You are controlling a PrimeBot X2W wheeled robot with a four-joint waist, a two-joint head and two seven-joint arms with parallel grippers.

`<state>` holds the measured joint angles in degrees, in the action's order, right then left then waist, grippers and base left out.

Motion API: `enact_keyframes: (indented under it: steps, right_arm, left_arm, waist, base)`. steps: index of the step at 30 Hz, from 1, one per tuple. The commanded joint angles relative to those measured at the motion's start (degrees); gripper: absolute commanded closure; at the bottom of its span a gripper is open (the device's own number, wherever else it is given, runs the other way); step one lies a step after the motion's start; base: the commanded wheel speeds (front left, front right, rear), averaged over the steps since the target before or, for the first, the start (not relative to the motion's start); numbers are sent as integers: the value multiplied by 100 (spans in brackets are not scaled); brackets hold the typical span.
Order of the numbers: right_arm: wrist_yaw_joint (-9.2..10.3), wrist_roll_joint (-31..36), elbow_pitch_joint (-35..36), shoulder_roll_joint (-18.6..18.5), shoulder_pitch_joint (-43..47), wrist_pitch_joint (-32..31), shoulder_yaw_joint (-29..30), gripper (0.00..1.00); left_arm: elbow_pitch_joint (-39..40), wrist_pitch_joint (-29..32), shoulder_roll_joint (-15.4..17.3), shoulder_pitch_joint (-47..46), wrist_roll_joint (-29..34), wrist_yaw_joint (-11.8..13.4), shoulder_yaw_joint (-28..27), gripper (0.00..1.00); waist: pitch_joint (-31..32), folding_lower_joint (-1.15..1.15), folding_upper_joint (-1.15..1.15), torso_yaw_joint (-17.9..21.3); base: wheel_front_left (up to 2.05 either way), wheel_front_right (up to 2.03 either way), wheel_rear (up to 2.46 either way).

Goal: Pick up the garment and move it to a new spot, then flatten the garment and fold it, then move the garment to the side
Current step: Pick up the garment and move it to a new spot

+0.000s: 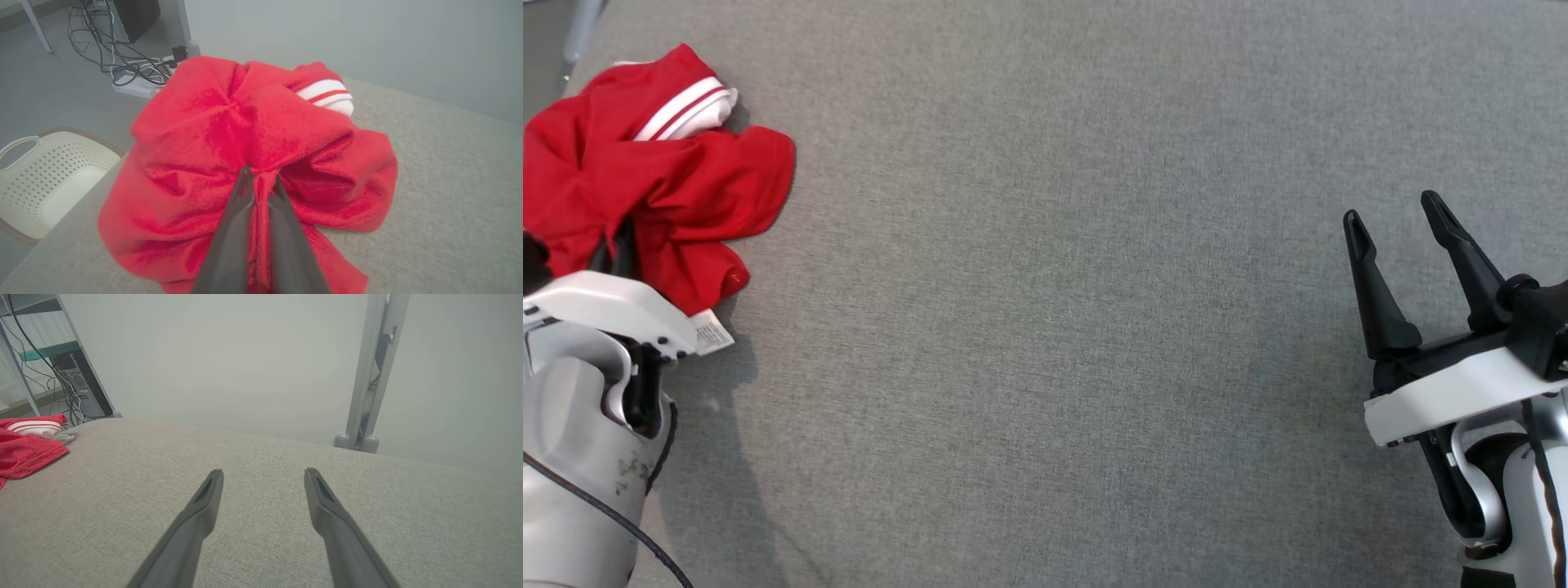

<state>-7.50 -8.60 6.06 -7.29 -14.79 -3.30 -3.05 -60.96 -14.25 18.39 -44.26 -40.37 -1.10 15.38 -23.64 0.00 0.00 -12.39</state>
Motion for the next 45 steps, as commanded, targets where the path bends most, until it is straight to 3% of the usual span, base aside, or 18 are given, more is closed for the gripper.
enact_keyframes:
  steps: [1, 5, 13, 23, 28, 35, 45]
  right_arm:
    - [1, -14, -48, 9, 38, 55, 21, 0]
    - [1, -44, -105, 75, 149, 135, 49, 0]
    - [1, -99, -250, 242, 474, 280, 120, 0]
    - [1, -150, -331, 371, 790, 351, 138, 0]
    - [1, -173, -317, 401, 773, 393, 65, 0]
    - [1, -237, -351, 420, 731, 455, 6, 0]
    - [1, -405, -444, 421, 592, 606, -68, 0]
  left_arm:
    - [95, -63, 49, -97, 37, 27, -77, 100]
    - [920, -95, 184, 195, 274, 242, -442, 100]
    - [3339, -97, 81, 1609, 996, 748, -1143, 100]
    - [5750, 296, 36, 3294, 1343, 1427, -1031, 100]
    - [6649, 590, 74, 3719, 1507, 1627, -845, 100]
    - [7107, 920, 43, 3734, 1689, 1454, -271, 100]
    - [6611, 1026, -291, 3130, 1863, 1052, 555, 100]
  waist:
    - [129, 0, 0, -46]
    - [420, 0, 0, -79]
    - [1085, 0, 0, -57]
    - [1555, 0, 0, 107]
    - [1584, 0, 0, 314]
    - [1567, 0, 0, 919]
    - [1312, 0, 0, 1923]
  base:
    - [0, 0, 0]
    - [0, 0, 0]
    - [0, 0, 0]
    - [0, 0, 0]
    - [0, 0, 0]
    - [0, 0, 0]
    - [0, 0, 0]
